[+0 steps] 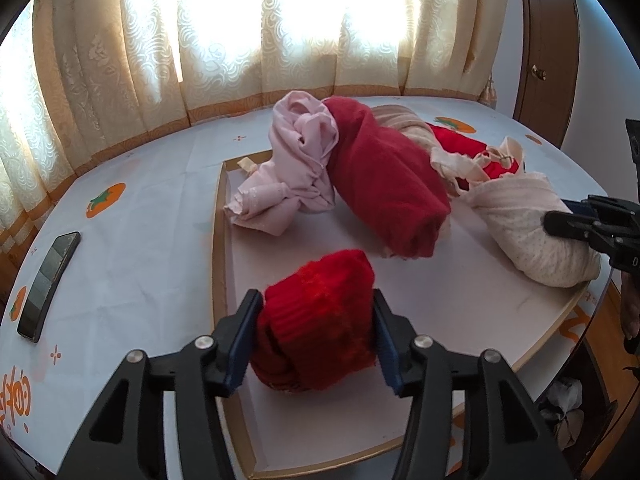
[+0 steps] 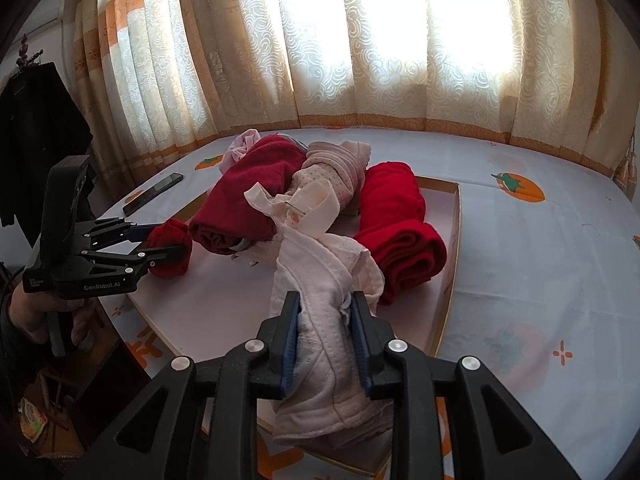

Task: Take underwear out of drawer
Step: 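Lower the white garment into the tray with the right gripper while the left holds the red sock, then open both grippers, releasing the red sock and white garment into the tray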

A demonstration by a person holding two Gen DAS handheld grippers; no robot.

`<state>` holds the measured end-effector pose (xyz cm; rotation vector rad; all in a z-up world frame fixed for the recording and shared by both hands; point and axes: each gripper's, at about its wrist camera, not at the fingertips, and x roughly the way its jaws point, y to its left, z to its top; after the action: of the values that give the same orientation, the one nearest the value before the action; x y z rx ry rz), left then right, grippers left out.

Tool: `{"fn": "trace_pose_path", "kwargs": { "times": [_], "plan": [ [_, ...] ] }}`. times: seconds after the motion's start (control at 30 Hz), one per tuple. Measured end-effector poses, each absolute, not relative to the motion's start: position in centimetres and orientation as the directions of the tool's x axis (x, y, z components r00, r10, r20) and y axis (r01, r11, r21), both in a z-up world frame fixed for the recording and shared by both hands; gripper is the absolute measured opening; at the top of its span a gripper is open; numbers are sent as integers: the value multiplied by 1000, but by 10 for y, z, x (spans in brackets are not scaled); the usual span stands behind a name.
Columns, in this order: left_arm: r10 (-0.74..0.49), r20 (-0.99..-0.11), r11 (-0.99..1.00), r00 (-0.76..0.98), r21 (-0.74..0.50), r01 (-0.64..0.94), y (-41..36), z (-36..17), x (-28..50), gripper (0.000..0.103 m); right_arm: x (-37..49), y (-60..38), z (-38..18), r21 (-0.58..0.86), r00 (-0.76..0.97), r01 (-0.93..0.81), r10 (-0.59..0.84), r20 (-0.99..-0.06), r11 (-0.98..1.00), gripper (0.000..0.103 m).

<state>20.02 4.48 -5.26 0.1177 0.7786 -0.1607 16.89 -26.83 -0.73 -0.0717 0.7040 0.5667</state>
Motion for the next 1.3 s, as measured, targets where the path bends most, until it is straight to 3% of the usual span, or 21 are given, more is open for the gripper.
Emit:
{"fn": "trace_pose_path", "kwargs": {
  "times": [0.07,0.17,0.23,0.27,0.5,1.3],
  "plan": [
    [-98,-708,982,700,47,185,44,-53,200,58,168,-268,-8,127,618,-516,471,-630,847,32],
    [-98,-704,982,703,47,184,44,-52,195,70,162,-267,-5,114,631,-520,470,-617,847,46],
    [-98,-697,982,710,47,182,44,-51,192,72,155,-265,-2,100,642,-530,476,-600,842,61],
    [-100,-696,982,711,47,184,43,-51,191,72,151,-264,0,91,648,-534,477,-593,840,62],
    [-93,-677,982,730,61,181,40,-44,180,90,137,-261,5,81,655,-542,481,-583,836,63],
    [-142,-616,979,775,28,202,30,-30,114,99,57,-270,-11,99,632,-556,497,-594,825,65]
  ]
}}
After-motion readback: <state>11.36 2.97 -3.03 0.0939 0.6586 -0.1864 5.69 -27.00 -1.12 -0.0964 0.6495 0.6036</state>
